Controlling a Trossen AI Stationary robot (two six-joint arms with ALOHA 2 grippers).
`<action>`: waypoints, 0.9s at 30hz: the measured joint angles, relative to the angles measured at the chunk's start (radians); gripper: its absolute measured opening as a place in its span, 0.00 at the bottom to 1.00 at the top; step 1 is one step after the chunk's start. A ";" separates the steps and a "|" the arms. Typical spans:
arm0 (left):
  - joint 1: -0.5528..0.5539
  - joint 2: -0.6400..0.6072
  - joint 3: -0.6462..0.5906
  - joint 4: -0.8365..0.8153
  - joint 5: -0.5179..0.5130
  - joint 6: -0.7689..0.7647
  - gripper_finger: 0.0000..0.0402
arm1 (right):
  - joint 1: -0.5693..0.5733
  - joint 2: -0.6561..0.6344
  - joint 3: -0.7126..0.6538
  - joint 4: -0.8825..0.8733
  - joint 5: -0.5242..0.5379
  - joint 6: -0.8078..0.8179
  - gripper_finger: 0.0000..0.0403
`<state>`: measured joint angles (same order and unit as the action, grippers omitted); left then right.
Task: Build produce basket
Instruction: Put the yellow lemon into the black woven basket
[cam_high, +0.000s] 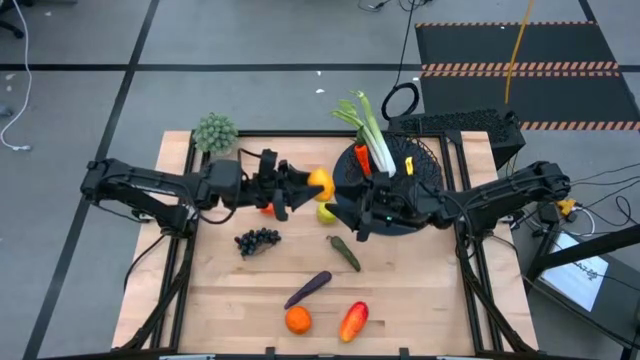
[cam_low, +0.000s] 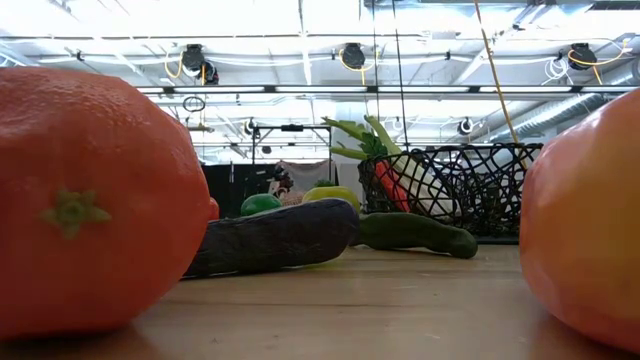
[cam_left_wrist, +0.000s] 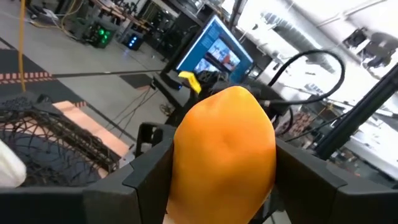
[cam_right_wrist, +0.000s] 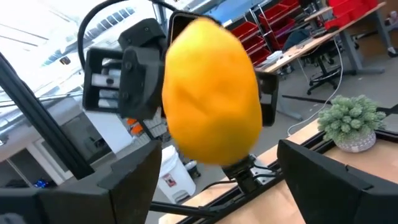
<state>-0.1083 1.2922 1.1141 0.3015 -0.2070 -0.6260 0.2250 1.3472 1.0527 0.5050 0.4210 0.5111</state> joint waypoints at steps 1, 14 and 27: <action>0.000 0.002 0.000 -0.006 0.000 0.001 0.61 | -0.003 0.000 0.000 0.001 0.000 0.000 0.78; 0.003 0.034 0.000 0.012 -0.001 -0.004 0.61 | -0.023 0.000 0.000 0.025 -0.007 0.000 0.69; 0.020 0.023 0.000 -0.014 0.005 -0.042 0.65 | -0.024 0.000 0.000 0.020 -0.003 0.007 0.53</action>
<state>-0.0884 1.3149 1.1141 0.2876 -0.2024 -0.6685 0.2009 1.3468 1.0531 0.5255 0.4177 0.5185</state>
